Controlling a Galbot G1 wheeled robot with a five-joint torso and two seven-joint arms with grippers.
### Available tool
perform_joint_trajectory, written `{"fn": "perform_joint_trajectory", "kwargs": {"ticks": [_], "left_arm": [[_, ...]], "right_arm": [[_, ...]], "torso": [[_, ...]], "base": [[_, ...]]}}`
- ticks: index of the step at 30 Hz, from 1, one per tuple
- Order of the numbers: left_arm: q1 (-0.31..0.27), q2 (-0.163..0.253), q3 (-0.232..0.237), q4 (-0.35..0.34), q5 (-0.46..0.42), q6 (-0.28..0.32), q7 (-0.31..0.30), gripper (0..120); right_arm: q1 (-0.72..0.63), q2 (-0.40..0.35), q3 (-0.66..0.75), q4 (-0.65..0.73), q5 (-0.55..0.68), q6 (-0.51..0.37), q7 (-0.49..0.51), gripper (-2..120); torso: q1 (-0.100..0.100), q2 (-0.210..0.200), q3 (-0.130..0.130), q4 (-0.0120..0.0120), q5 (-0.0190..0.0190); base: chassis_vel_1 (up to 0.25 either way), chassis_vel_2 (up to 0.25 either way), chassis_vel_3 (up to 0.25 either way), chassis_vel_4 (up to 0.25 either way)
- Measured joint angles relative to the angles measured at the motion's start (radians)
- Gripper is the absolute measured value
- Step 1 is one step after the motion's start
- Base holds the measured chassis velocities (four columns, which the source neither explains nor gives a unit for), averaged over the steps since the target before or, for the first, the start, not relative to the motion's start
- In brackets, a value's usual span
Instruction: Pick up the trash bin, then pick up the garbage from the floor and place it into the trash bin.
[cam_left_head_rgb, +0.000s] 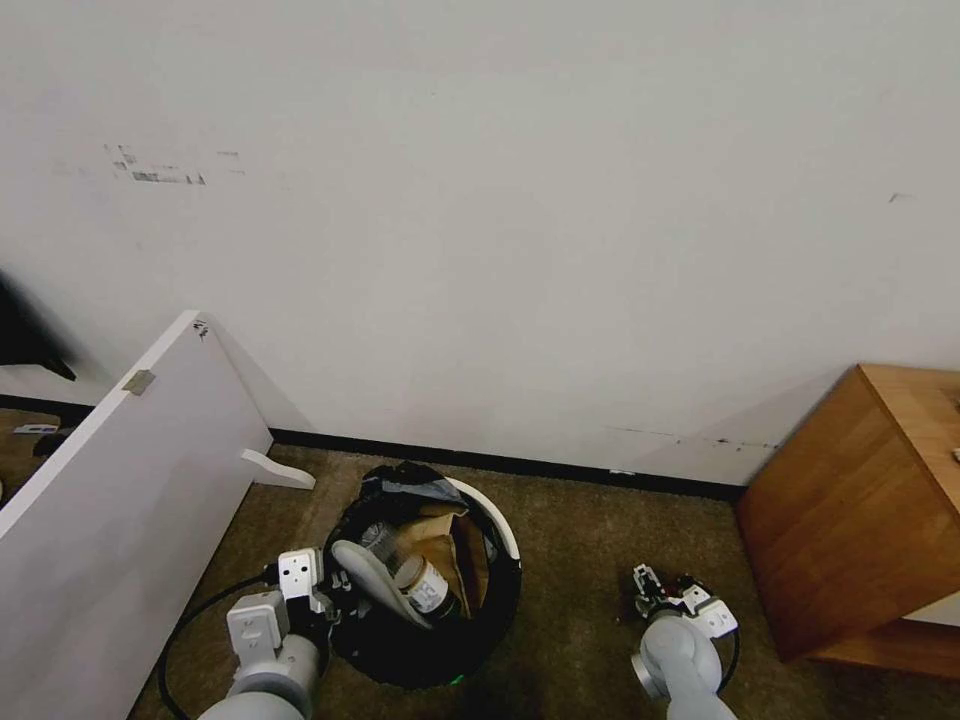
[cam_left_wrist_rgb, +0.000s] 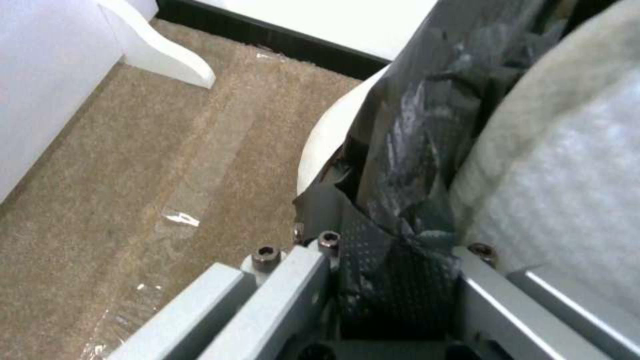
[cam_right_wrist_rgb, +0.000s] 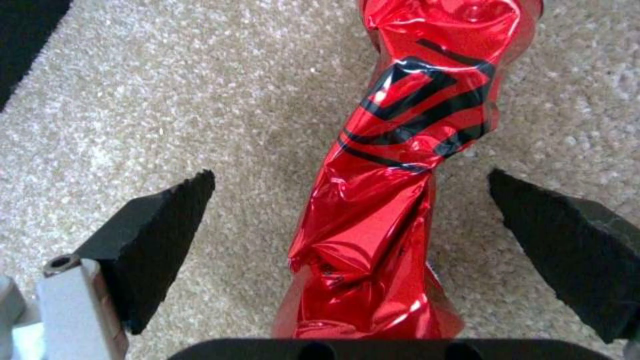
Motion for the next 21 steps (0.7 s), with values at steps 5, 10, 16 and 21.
{"fn": "perform_joint_trajectory", "kwargs": {"ticks": [5,10,16,21], "left_arm": [[-0.002,-0.002,0.003,0.002,0.000,0.000,-0.001,0],[-0.003,-0.002,0.003,0.003,0.000,0.000,-0.001,0],[-0.002,0.001,0.003,0.003,-0.001,-0.001,-0.001,0],[0.003,0.000,0.003,0.002,-0.001,-0.004,-0.001,0]], "right_arm": [[-0.006,-0.003,0.000,0.006,0.002,0.000,0.001,95],[-0.008,-0.001,0.000,0.007,0.000,0.002,0.001,83],[-0.012,0.007,0.001,0.009,-0.006,0.003,0.004,69],[-0.012,0.012,0.001,0.009,-0.013,0.005,0.004,56]], "torso": [[0.000,0.000,0.000,-0.0002,-0.0001],[0.000,0.000,0.000,-0.0005,-0.0007],[0.000,0.000,0.000,-0.0010,-0.0010],[0.000,0.000,0.000,-0.0003,-0.0004]], "base": [[0.000,0.000,0.000,0.000],[0.000,0.000,0.000,0.000],[0.000,0.000,0.000,0.000],[0.000,0.000,0.000,0.000]]}}
